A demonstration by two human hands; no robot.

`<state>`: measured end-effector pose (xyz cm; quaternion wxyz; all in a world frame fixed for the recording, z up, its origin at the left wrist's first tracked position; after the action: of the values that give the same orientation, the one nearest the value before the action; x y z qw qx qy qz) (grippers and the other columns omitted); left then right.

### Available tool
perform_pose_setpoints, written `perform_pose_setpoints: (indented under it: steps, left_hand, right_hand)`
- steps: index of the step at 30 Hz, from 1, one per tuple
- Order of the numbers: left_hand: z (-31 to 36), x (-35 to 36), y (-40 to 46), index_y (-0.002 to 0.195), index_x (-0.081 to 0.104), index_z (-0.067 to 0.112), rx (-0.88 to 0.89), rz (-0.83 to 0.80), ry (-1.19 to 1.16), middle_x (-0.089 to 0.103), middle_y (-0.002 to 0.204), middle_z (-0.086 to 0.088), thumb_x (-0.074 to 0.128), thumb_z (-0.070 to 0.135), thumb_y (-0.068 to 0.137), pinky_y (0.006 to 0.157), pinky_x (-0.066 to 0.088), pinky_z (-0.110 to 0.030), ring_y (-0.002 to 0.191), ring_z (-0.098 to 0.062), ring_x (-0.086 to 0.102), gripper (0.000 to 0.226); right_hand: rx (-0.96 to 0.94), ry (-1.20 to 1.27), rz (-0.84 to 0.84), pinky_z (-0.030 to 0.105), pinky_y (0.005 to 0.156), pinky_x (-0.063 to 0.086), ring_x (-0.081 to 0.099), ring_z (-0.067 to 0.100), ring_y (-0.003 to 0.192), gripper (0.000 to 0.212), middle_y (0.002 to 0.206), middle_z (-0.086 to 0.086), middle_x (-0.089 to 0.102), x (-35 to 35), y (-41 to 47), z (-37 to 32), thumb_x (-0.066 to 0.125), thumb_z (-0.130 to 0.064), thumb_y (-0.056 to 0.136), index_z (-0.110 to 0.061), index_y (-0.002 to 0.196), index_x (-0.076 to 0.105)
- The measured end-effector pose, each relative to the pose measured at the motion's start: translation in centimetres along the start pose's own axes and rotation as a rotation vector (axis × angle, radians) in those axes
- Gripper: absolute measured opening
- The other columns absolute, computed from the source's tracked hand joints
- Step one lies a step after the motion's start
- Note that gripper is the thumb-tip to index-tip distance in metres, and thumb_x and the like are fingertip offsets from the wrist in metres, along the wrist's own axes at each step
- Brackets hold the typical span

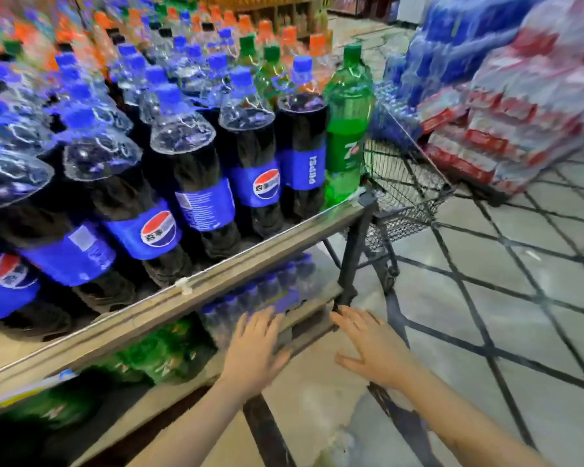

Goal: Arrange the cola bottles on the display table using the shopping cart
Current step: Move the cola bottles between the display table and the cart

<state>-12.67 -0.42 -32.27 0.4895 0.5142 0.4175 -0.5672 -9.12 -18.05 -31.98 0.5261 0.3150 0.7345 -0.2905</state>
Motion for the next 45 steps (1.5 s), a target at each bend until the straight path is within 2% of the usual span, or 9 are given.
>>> perform_pose_setpoints:
  steps: [6,10,24,29,33,35,37,40,45]
  left_hand:
    - [5.7,1.4,9.7,0.124,0.061,0.011,0.041,-0.085,-0.01,0.061,0.127,-0.012,0.039,0.056,0.084,0.096,0.05,-0.05,0.112,-0.032,0.061,0.064]
    - [8.5,1.4,14.2,0.13,0.049,0.014,0.046,-0.088,-0.044,0.06,0.127,-0.01,0.041,0.055,0.084,0.095,0.05,-0.05,0.113,-0.032,0.06,0.062]
    - [21.5,5.2,29.7,0.124,0.059,0.013,-0.287,-0.104,-0.083,0.061,0.126,-0.009,0.041,0.056,0.084,0.091,0.052,-0.046,0.111,-0.029,0.06,0.061]
    - [27.5,5.3,35.7,0.126,0.061,0.013,-0.326,-0.101,-0.1,0.063,0.125,-0.008,0.043,0.056,0.086,0.09,0.052,-0.046,0.111,-0.028,0.063,0.062]
    - [29.6,5.2,40.2,0.151,0.032,0.018,-0.358,-0.116,-0.084,0.031,0.157,-0.005,0.038,0.056,0.099,0.116,0.025,-0.042,0.144,-0.024,0.031,0.065]
    - [29.5,5.1,42.1,0.154,0.025,0.02,-0.38,-0.095,-0.075,0.023,0.161,-0.003,0.038,0.054,0.1,0.119,0.02,-0.039,0.147,-0.021,0.022,0.065]
    - [29.0,4.7,43.8,0.152,0.032,0.019,-0.407,-0.07,-0.083,0.031,0.157,-0.004,0.041,0.053,0.099,0.117,0.027,-0.041,0.144,-0.023,0.03,0.063]
    - [27.6,4.9,46.5,0.133,0.058,0.014,-0.416,-0.067,-0.081,0.058,0.135,-0.007,0.046,0.053,0.089,0.097,0.05,-0.043,0.121,-0.026,0.058,0.06]
    - [24.3,3.9,53.3,0.134,0.056,0.01,-0.407,0.04,-0.098,0.056,0.138,-0.012,0.063,0.047,0.088,0.102,0.045,-0.047,0.125,-0.03,0.055,0.059]
  right_hand:
    - [0.054,-0.003,-0.071,0.04,0.113,0.025,0.032,0.024,0.138,0.077,0.153,0.004,0.029,-1.6,1.0,10.9,0.049,-0.059,0.086,-0.027,0.149,0.019]
    - [0.063,0.02,-0.098,0.038,0.114,0.021,0.026,0.024,0.141,0.079,0.155,0.004,0.025,-3.2,2.0,16.3,0.044,-0.06,0.086,-0.023,0.151,0.02]
    - [-0.187,-0.005,-0.113,0.026,0.113,0.019,0.028,0.019,0.139,0.07,0.154,-0.001,0.028,-11.2,6.2,36.4,0.056,-0.046,0.092,-0.025,0.15,0.023]
    - [-0.221,-0.029,-0.169,0.033,0.115,0.022,0.024,0.02,0.142,0.071,0.157,-0.002,0.021,-12.5,6.3,44.3,0.052,-0.049,0.093,-0.027,0.151,0.018]
    - [-0.18,-0.019,-0.162,0.033,0.117,0.022,0.022,0.018,0.143,0.07,0.157,-0.003,0.021,-14.2,8.3,50.2,0.05,-0.051,0.093,-0.028,0.151,0.018]
    - [-0.18,-0.022,-0.157,0.031,0.116,0.021,0.023,0.018,0.141,0.069,0.156,-0.003,0.022,-15.0,9.9,51.9,0.051,-0.05,0.093,-0.028,0.151,0.019]
    - [-0.184,-0.008,-0.167,0.029,0.115,0.019,0.021,0.017,0.142,0.07,0.157,-0.003,0.021,-15.5,11.6,53.1,0.051,-0.048,0.094,-0.028,0.152,0.018]
    - [-0.193,0.003,-0.168,0.03,0.116,0.019,0.02,0.017,0.143,0.07,0.158,-0.003,0.019,-16.4,14.5,54.3,0.052,-0.047,0.094,-0.028,0.151,0.018]
    - [-0.188,-0.002,-0.139,0.032,0.116,0.02,0.021,0.017,0.143,0.071,0.158,-0.002,0.019,-18.7,21.3,56.8,0.053,-0.048,0.093,-0.027,0.151,0.02]
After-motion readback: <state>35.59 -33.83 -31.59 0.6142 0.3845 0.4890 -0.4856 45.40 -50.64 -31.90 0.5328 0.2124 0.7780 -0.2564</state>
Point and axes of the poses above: each hand's wrist, its own y-axis towards the middle knuckle, its own x-axis out of the palm, z = x × y, the point moved 10 cm from there along y, towards the middle knuckle
